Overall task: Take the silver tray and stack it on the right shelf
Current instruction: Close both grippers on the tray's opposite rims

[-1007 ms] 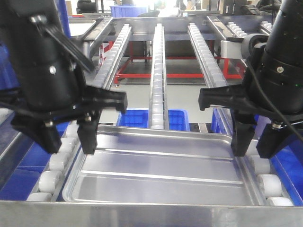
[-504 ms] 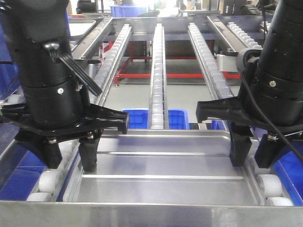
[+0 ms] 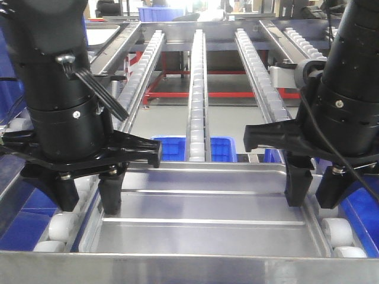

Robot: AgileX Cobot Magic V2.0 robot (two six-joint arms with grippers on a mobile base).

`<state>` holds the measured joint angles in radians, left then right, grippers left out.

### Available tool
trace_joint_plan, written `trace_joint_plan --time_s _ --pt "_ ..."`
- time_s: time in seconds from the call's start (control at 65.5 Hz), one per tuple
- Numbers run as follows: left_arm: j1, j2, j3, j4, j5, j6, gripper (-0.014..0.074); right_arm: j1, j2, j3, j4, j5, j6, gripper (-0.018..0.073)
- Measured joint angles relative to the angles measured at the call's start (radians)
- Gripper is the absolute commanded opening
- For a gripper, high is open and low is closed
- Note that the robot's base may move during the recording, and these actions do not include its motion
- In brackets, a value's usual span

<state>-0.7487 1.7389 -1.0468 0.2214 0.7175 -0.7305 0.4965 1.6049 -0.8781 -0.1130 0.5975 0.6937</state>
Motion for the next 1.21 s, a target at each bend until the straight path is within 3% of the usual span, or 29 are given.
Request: trace_joint_plan --time_s 0.244,0.382,1.206 --pt "0.0 0.0 0.0 0.0 -0.002 0.0 0.0043 0.0 0.0 0.0 0.0 -0.001 0.0 0.0298" --pt "0.0 0.0 0.0 -0.002 -0.002 0.0 0.0043 0.0 0.0 0.0 0.0 -0.002 0.0 0.0246" --pt "0.0 0.0 0.0 -0.006 -0.002 0.0 0.0043 0.0 0.04 0.0 0.026 -0.029 0.0 0.0251"
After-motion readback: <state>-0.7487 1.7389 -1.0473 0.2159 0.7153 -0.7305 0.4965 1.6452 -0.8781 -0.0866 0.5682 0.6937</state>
